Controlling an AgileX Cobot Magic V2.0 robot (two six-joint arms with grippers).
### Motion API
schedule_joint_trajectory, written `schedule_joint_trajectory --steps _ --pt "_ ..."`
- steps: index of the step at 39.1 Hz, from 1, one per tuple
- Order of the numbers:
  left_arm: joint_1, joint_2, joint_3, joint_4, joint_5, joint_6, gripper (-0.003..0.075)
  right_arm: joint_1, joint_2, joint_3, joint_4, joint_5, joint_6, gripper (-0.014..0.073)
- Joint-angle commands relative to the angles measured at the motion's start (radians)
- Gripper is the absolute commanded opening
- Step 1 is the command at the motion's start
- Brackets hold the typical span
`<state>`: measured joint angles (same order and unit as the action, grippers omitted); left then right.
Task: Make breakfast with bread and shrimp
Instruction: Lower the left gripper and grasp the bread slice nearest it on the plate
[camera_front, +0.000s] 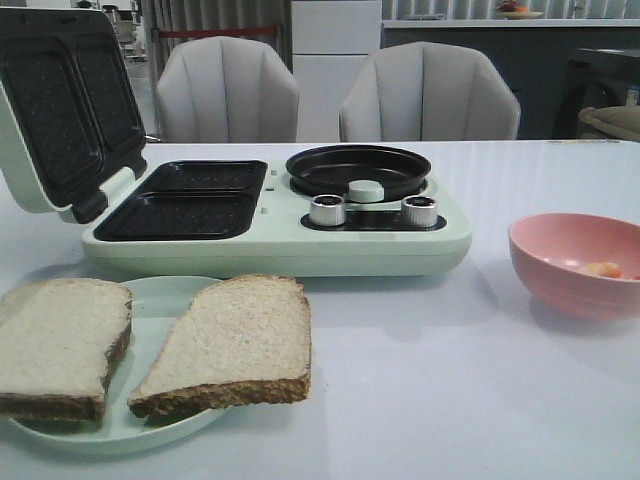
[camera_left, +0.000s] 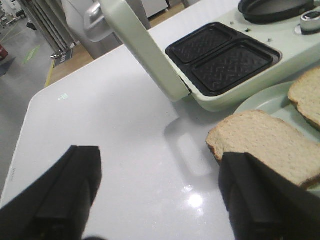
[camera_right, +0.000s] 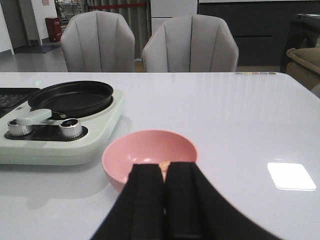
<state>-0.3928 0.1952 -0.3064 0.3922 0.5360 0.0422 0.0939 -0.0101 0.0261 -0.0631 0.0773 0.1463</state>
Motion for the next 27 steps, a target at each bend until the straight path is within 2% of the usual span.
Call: schedule_joint_trajectory --steps 1,9,19,27 --pt "-0.051 0.061 -0.026 0.056 -0.054 -0.001 0.0546 0.000 -0.022 -0.016 -0.002 -0.084 -0.005 0.0142" --pt "-0.217 0.208 -0.026 0.167 -0.023 -0.001 0.0545 0.000 -0.022 -0.016 -0.002 -0.084 -0.005 0.0142" --pt "-0.456 0.463 -0.026 0.355 0.086 -0.003 0.0545 0.000 -0.022 -0.016 -0.002 -0.084 -0.005 0.0142" --pt "-0.527 0.660 -0.026 0.410 0.055 -0.007 0.0545 0.000 -0.022 -0.016 -0.002 -0.084 -0.005 0.0142"
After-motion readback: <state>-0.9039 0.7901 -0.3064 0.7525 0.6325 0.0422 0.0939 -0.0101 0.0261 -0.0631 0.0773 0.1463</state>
